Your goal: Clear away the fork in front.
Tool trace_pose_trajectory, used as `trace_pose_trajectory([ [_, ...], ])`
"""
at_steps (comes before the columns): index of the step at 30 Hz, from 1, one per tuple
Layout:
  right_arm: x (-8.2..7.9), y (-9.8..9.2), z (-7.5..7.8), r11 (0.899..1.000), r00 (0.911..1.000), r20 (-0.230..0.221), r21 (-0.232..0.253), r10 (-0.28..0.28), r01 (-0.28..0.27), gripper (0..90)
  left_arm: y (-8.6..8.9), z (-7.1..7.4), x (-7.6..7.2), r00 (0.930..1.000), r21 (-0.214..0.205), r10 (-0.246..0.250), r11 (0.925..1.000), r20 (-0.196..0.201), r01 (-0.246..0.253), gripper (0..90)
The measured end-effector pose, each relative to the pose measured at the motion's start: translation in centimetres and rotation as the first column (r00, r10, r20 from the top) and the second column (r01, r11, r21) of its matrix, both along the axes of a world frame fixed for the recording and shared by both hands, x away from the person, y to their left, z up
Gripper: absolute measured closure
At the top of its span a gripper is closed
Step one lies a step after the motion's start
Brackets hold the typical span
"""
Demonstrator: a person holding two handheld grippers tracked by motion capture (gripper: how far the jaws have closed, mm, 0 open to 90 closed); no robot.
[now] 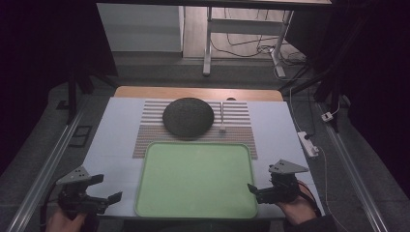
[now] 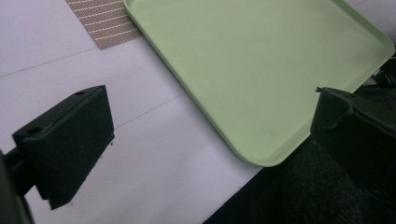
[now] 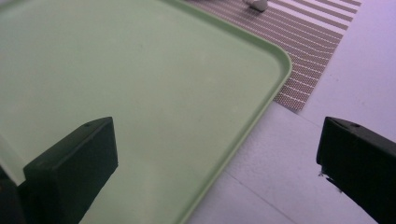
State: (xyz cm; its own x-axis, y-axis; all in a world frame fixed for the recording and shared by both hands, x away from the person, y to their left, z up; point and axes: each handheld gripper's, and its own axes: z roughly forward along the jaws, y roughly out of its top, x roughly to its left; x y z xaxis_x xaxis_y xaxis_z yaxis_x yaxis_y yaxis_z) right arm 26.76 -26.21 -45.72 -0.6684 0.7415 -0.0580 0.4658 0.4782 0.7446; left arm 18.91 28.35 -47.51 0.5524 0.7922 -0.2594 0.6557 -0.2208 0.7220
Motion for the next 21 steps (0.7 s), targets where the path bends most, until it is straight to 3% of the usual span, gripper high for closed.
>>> trace_pose_trajectory([
  [10,2.1,1.7,-0.3,0.997,0.9986,-0.006,-0.060,0.053,-0.054,0.0,0.0,0.0,0.0,1.0000,-0.002,-0.001,1.0000,-0.002,0.001,0.0],
  [17,3.7,2.9,-0.4,0.995,0.9983,0.009,-0.083,0.057,-0.056,0.0,0.0,0.0,0.1,1.0000,-0.002,-0.001,1.0000,-0.005,0.001,0.0],
  [21,4.5,3.6,-0.7,0.994,0.9983,-0.019,-0.091,0.056,-0.058,0.0,0.0,0.0,0.1,1.0000,0.000,-0.001,1.0000,-0.006,0.001,0.0],
])
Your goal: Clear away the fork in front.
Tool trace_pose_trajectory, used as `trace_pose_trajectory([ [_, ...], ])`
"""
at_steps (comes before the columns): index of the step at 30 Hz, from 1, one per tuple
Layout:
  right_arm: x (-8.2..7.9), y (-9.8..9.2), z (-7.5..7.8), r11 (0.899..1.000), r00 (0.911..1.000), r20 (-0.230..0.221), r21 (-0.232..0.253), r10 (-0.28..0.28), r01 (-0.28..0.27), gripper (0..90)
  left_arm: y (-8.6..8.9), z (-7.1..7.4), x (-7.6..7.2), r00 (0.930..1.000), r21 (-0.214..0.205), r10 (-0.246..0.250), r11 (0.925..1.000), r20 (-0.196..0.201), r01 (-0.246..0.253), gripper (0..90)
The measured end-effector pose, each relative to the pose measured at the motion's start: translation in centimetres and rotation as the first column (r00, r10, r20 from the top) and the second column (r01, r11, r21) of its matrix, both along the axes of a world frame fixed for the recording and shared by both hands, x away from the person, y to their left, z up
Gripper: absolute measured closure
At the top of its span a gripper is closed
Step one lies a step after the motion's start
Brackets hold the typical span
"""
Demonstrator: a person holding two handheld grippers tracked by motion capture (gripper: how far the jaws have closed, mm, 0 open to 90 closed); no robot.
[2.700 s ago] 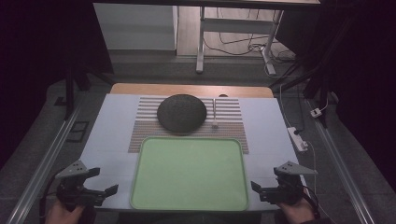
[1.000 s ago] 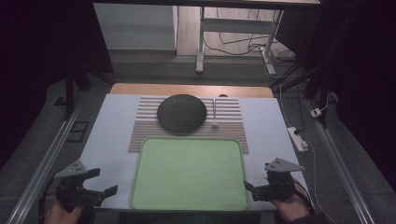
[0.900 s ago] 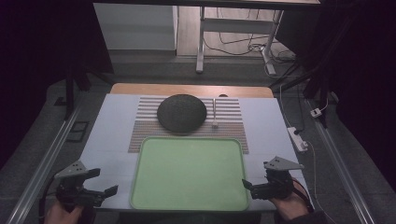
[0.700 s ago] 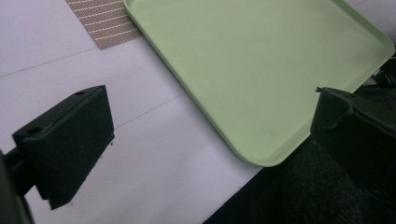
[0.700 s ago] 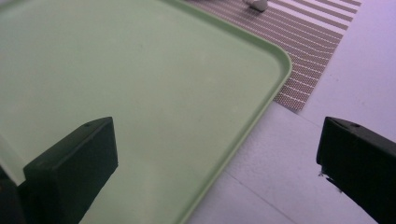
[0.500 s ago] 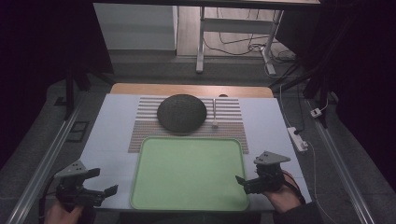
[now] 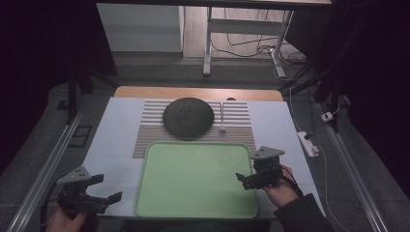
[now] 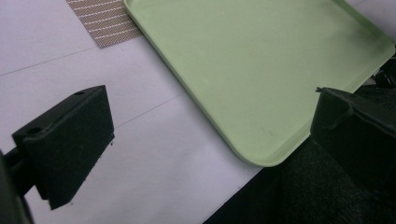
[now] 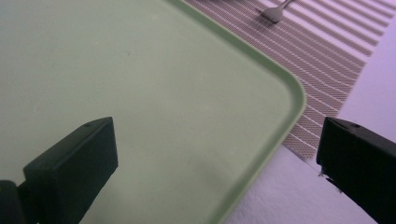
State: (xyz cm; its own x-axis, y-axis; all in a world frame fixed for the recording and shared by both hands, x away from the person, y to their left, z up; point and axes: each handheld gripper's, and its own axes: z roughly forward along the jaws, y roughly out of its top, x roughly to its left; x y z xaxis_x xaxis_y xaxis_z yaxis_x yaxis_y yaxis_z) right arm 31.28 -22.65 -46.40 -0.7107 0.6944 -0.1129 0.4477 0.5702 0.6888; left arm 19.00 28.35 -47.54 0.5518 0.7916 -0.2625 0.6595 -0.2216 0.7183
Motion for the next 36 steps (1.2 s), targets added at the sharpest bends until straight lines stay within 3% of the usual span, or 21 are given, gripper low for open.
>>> trace_pose_trajectory([
  [7,2.1,1.1,-0.7,0.998,1.0000,-0.003,-0.060,-0.006,0.006,0.0,0.0,0.0,0.0,1.0000,0.000,-0.001,1.0000,-0.003,0.001,0.0],
  [20,6.1,2.3,-1.6,0.994,0.9988,0.022,-0.094,-0.045,0.047,0.0,0.0,0.0,0.1,1.0000,0.004,-0.002,1.0000,-0.008,0.002,0.0],
  [25,7.9,3.1,-2.0,0.988,0.9985,0.029,-0.149,-0.046,0.049,0.0,0.0,0.0,0.1,1.0000,0.003,-0.002,1.0000,-0.009,0.002,0.0],
  [36,10.2,4.6,-2.1,0.975,0.9960,0.077,-0.212,-0.047,0.062,0.0,-0.1,-0.1,0.1,0.9999,0.005,-0.005,1.0000,-0.011,0.005,0.0],
])
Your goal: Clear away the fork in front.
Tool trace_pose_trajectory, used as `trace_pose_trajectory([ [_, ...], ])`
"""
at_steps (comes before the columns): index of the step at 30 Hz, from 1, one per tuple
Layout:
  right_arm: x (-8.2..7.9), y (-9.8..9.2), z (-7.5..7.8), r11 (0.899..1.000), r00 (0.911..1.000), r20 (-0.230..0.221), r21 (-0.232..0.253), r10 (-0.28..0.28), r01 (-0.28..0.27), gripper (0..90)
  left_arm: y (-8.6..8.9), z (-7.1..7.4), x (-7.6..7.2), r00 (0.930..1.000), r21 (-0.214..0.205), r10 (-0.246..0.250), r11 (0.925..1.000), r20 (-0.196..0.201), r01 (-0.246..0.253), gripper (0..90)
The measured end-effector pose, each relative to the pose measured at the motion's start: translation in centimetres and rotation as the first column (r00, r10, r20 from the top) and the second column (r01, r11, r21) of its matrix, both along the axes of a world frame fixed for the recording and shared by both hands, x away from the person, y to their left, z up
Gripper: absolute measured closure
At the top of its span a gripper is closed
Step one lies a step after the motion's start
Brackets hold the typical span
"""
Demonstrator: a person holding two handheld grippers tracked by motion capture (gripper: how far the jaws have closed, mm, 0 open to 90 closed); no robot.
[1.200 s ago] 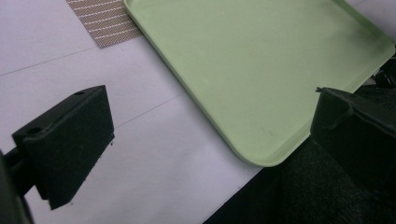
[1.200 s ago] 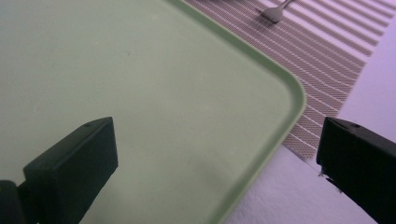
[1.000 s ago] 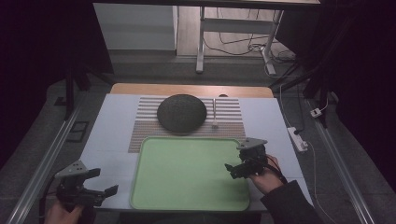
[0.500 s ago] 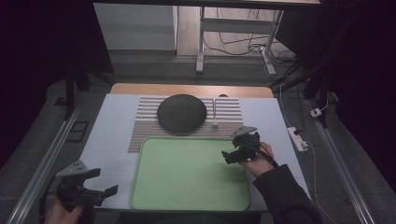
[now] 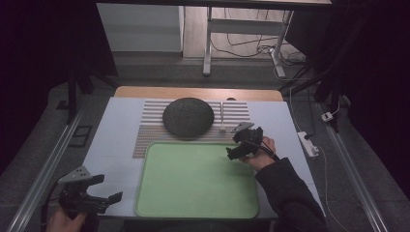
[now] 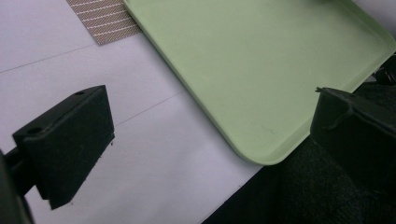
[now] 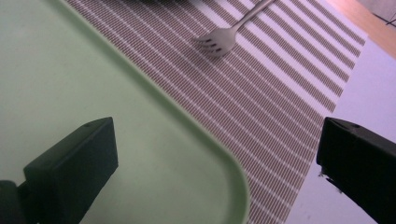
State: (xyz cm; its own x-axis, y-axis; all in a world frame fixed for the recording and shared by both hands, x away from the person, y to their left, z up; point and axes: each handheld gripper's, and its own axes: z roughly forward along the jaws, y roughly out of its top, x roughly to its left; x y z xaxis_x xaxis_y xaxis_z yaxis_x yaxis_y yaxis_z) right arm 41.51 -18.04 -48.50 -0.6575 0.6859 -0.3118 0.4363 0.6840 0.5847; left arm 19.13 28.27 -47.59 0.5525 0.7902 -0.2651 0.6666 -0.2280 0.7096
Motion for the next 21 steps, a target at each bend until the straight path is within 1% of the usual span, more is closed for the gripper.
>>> trace_pose_trajectory([
  [3,0.9,0.6,0.1,1.000,0.9998,0.018,-0.013,0.003,-0.003,0.0,0.0,0.0,0.0,1.0000,0.001,-0.001,1.0000,0.000,0.001,0.0],
  [6,1.3,0.9,0.1,1.000,0.9997,0.022,-0.022,0.006,-0.006,0.0,0.0,0.0,0.0,1.0000,0.002,-0.001,1.0000,-0.001,0.001,0.0],
  [7,1.8,1.2,0.1,0.999,0.9996,0.028,-0.033,0.006,-0.005,0.0,0.0,0.0,0.0,1.0000,0.002,-0.001,1.0000,-0.001,0.001,0.0],
  [8,1.8,1.2,0.1,0.999,0.9996,0.028,-0.033,0.006,-0.005,0.0,-0.1,0.0,0.0,1.0000,0.004,-0.002,1.0000,-0.002,0.002,0.0],
  [13,2.9,2.0,0.0,0.998,0.9988,0.047,-0.057,0.014,-0.012,0.0,-0.1,0.0,0.0,1.0000,0.005,-0.003,1.0000,-0.002,0.003,0.0],
  [15,3.5,2.6,-0.2,0.996,0.9977,0.062,-0.085,0.029,-0.023,0.0,-0.1,0.0,0.0,1.0000,0.006,-0.004,1.0000,-0.003,0.004,0.0],
  [16,3.5,2.6,-0.2,0.996,0.9977,0.062,-0.085,0.029,-0.023,0.0,-0.1,0.0,0.0,1.0000,0.006,-0.004,1.0000,-0.003,0.004,0.0],
  [17,3.9,2.9,-0.5,0.994,0.9968,0.067,-0.107,0.043,-0.035,1.8,-0.1,0.0,0.0,1.0000,0.006,-0.004,1.0000,-0.003,0.004,0.0],
  [18,3.9,2.9,-0.5,0.994,0.9968,0.067,-0.107,0.043,-0.035,1.8,-0.1,0.0,0.0,1.0000,0.006,-0.004,1.0000,-0.003,0.004,0.0],
  [19,4.1,3.3,-0.7,0.989,0.9947,0.077,-0.136,0.068,-0.057,4.6,-0.1,0.0,0.0,1.0000,0.007,-0.005,1.0000,-0.003,0.005,0.0],
  [20,4.1,3.3,-0.7,0.989,0.9947,0.077,-0.136,0.068,-0.057,4.6,-0.1,0.0,0.0,1.0000,0.007,-0.005,1.0000,-0.003,0.005,0.0],
  [21,4.3,3.4,-0.9,0.987,0.9941,0.077,-0.150,0.076,-0.064,6.2,-0.1,0.0,0.1,1.0000,0.009,-0.007,0.9999,-0.002,0.007,0.0],
])
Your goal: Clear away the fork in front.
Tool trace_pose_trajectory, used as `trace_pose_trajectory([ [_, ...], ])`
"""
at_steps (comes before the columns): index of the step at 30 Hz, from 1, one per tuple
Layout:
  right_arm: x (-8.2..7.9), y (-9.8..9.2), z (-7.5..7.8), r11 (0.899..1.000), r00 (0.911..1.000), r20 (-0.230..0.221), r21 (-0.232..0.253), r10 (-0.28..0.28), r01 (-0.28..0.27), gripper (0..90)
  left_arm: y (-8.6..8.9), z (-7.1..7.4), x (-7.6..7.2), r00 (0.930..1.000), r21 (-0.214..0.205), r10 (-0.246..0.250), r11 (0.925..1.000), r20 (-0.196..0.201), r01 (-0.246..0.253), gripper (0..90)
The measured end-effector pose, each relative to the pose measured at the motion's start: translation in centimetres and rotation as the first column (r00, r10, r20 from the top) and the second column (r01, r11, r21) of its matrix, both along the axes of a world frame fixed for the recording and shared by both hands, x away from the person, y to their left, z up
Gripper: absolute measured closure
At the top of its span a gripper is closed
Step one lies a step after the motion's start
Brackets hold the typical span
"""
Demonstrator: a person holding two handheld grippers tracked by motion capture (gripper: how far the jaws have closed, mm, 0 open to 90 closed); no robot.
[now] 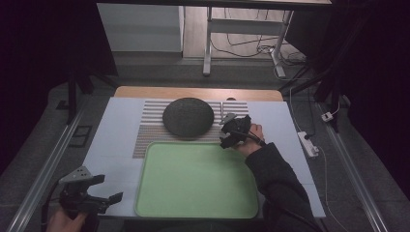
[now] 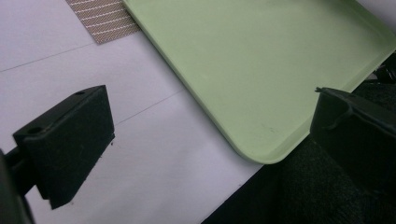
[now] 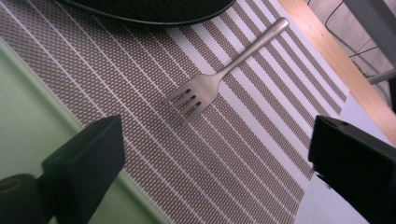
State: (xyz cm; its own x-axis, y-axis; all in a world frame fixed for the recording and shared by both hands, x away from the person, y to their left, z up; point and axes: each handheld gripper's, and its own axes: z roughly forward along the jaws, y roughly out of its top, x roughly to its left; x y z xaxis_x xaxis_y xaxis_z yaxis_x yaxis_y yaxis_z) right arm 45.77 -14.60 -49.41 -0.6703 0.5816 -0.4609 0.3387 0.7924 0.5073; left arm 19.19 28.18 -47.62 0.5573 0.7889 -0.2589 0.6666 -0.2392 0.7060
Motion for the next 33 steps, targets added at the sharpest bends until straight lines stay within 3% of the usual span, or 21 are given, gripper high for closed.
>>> trace_pose_trajectory([
  [3,0.6,0.5,-0.6,0.998,0.9995,-0.001,-0.054,0.032,-0.032,14.4,0.0,0.0,0.0,1.0000,0.000,0.000,1.0000,-0.001,0.000,0.0],
  [5,0.7,0.6,-0.7,0.997,0.9993,0.005,-0.075,0.038,-0.037,16.4,0.0,0.0,0.0,1.0000,-0.001,0.000,1.0000,-0.001,0.000,0.0],
  [13,0.8,1.6,-1.4,0.984,0.9943,0.018,-0.148,0.105,-0.101,38.7,0.0,0.0,0.0,1.0000,0.000,-0.001,1.0000,-0.002,0.001,0.0],
  [16,0.7,2.1,-1.8,0.969,0.9898,0.029,-0.212,0.139,-0.130,47.8,0.0,0.0,0.0,1.0000,0.000,-0.001,1.0000,-0.002,0.001,0.0],
  [17,0.7,2.1,-1.8,0.969,0.9898,0.029,-0.212,0.139,-0.130,47.8,0.0,0.0,0.0,1.0000,0.001,-0.001,1.0000,-0.002,0.001,0.0],
  [20,0.5,2.3,-2.1,0.952,0.9827,0.048,-0.260,0.179,-0.161,60.2,0.0,0.0,0.0,1.0000,0.001,-0.001,1.0000,-0.002,0.001,0.0],
  [21,0.5,2.3,-2.1,0.952,0.9827,0.048,-0.260,0.179,-0.161,60.2,0.0,0.0,0.0,1.0000,-0.001,0.000,1.0000,-0.003,0.000,0.0],
  [22,0.4,2.4,-2.3,0.942,0.9784,0.047,-0.285,0.201,-0.180,65.9,0.0,0.0,0.0,1.0000,0.001,-0.001,1.0000,-0.002,0.001,0.0],
  [24,0.4,2.5,-2.3,0.940,0.9779,0.047,-0.287,0.204,-0.182,69.1,0.0,0.0,0.0,1.0000,0.001,-0.002,1.0000,-0.002,0.002,0.0],
  [27,0.4,2.5,-2.5,0.928,0.9712,0.031,-0.304,0.236,-0.216,80.5,0.0,0.0,0.0,1.0000,0.000,-0.001,1.0000,-0.003,0.001,0.0],
  [28,0.3,2.5,-2.5,0.920,0.9680,0.037,-0.323,0.248,-0.223,83.2,0.0,0.0,0.0,1.0000,0.000,-0.001,1.0000,-0.003,0.001,0.0],
  [29,0.1,2.6,-2.6,0.920,0.9695,0.047,-0.331,0.241,-0.212,84.6,0.0,0.0,0.0,1.0000,0.000,-0.001,1.0000,-0.003,0.001,0.0],
  [30,0.1,2.6,-2.6,0.911,0.9658,0.052,-0.349,0.254,-0.221,86.4,0.0,0.0,0.0,1.0000,0.000,-0.002,1.0000,-0.003,0.002,0.0],
  [32,0.0,2.6,-2.6,0.909,0.9638,0.060,-0.351,0.260,-0.223,88.3,0.0,0.0,0.0,1.0000,0.000,-0.002,1.0000,-0.003,0.002,0.0],
  [33,-0.2,2.7,-2.6,0.902,0.9614,0.090,-0.378,0.260,-0.208,89.0,0.0,0.0,0.0,1.0000,0.000,-0.002,1.0000,-0.003,0.002,0.0],
])
